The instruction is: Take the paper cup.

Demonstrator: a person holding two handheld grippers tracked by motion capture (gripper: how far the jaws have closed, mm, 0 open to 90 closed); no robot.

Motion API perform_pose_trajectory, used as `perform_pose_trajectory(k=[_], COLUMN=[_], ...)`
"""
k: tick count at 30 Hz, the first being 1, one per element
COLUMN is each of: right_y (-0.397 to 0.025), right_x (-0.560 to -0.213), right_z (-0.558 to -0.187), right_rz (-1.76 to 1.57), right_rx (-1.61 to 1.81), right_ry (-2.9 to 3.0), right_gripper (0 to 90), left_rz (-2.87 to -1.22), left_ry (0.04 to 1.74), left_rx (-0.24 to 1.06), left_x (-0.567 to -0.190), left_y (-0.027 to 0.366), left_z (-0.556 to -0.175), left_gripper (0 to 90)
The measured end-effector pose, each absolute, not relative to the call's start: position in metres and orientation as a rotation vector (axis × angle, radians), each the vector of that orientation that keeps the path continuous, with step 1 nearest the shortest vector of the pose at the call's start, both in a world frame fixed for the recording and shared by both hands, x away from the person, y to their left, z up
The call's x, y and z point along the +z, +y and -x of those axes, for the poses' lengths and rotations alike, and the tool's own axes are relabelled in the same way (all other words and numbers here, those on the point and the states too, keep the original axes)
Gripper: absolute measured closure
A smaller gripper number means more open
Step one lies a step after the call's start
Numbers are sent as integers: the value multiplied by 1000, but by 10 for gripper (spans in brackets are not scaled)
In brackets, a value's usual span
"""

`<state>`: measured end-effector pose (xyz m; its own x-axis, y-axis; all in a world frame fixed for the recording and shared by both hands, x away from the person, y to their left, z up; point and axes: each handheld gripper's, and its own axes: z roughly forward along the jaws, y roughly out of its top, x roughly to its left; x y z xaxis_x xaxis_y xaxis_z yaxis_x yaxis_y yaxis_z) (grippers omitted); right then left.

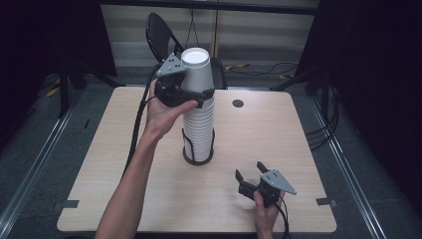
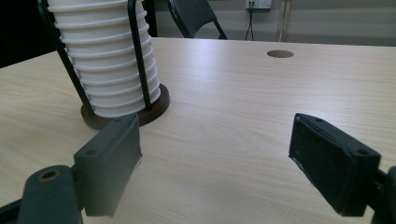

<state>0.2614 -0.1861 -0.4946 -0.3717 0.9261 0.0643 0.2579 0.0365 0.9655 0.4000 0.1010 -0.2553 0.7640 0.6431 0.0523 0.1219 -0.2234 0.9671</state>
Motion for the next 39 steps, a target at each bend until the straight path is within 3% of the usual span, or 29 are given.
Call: perform_pose_trajectory(k=[39], right_y=[-186], right_x=[-495], right_z=[-262], right_rz=[-1211], right_rx=[1368], right_ry=[1697], right_gripper=[157], left_rz=[-1605], left_ry=[614], left_rx=[561], left_x=[-221], left_y=[111], left_z=[-396], left_gripper=[117])
